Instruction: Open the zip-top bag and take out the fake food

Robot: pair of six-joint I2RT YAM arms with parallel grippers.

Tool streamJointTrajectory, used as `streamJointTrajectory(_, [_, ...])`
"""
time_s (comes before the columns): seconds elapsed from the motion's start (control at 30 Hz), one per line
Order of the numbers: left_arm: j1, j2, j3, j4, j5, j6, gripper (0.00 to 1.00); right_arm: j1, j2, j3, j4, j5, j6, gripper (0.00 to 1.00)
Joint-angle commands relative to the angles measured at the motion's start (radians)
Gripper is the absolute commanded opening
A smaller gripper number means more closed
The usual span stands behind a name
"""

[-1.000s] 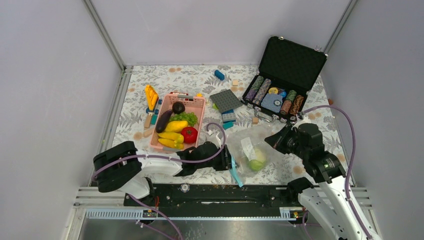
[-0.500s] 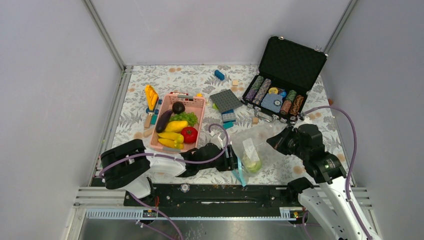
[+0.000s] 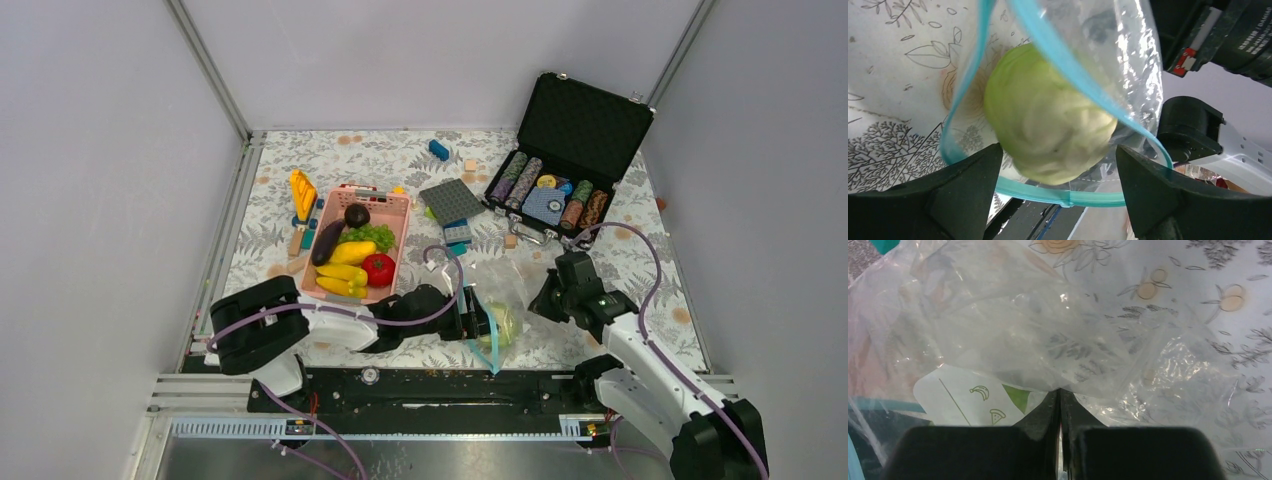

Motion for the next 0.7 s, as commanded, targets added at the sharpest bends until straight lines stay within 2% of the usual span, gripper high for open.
streamJointTrajectory(0.0, [-0.007, 0.008, 0.071, -0.001, -0.02, 0.013, 0.86, -0.001, 0.047, -0.013, 0.148, -0.096, -0.027, 0.0])
streamJointTrajectory(0.33, [-0.013, 0.043, 0.197, -0.297, -0.11, 0.032, 0.91, -0.001, 0.087, -0.073, 0.283, -0.325, -0.026, 0.0])
streamJointTrajectory(0.6, [-0.018, 0.096, 0.239, -0.328, -0.103, 0.015, 0.93, -0.001, 0.137, -0.078, 0.314, -0.434, -0.02, 0.0])
streamJointTrajectory(0.67, [-0.021, 0.095, 0.243, -0.335, -0.105, 0.02, 0.88, -0.001, 0.128, -0.079, 0.302, -0.418, -0.016, 0.0])
